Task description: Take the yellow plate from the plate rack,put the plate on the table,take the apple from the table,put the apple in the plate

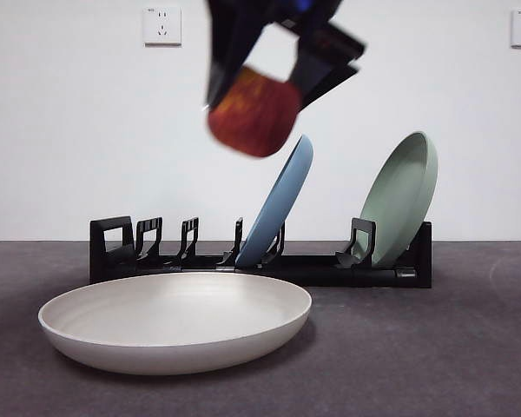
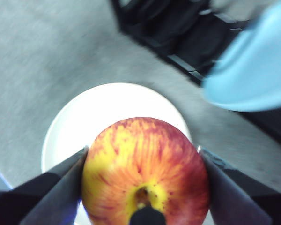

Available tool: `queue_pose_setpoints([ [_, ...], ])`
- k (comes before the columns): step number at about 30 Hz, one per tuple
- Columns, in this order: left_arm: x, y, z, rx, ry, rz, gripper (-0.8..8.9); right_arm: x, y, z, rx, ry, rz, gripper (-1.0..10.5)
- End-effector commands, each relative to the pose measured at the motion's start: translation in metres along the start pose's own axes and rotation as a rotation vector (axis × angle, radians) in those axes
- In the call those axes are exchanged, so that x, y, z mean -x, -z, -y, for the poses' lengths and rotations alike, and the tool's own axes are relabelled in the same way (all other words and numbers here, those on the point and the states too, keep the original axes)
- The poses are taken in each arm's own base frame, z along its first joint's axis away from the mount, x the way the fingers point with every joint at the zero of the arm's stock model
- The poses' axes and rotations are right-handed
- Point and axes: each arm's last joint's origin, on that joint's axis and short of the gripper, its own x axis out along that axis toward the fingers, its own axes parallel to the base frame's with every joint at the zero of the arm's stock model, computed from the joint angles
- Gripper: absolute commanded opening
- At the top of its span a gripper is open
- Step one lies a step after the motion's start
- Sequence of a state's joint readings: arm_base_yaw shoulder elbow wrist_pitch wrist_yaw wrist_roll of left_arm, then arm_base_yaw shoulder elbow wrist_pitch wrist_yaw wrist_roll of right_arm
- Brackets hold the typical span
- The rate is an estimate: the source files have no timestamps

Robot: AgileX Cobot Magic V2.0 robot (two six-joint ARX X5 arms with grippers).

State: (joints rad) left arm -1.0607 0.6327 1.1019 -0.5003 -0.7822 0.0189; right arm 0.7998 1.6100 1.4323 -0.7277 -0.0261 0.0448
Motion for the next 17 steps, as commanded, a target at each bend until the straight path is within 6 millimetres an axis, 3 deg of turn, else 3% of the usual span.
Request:
queue_pose_setpoints([
  [1, 0.001, 0.0, -0.001, -0.006, 0.0, 0.002, 3.06, -0.027, 0.0, -0.01, 0.016, -0.016, -0.052, -0.1],
  [7, 0.001, 0.003, -0.001, -0.029, 0.0, -0.021, 3.06, -0.099, 0.017, -0.028, 0.056, -0.034, -0.203, -0.1],
  [12, 0.001, 0.005, -0.001, -0.044, 0.001, -0.036, 3.06, -0.136, 0.031, -0.032, 0.067, -0.029, -0.286, -0.1],
  [13, 0.001, 0.005, -0.001, -0.047, 0.0, -0.039, 3.06, -0.139, 0.033, -0.032, 0.067, -0.029, -0.295, 0.2],
  [17, 0.001, 0.007, -0.001, -0.062, 0.0, -0.055, 3.06, -0.141, 0.034, -0.032, 0.066, -0.028, -0.301, 3.2],
])
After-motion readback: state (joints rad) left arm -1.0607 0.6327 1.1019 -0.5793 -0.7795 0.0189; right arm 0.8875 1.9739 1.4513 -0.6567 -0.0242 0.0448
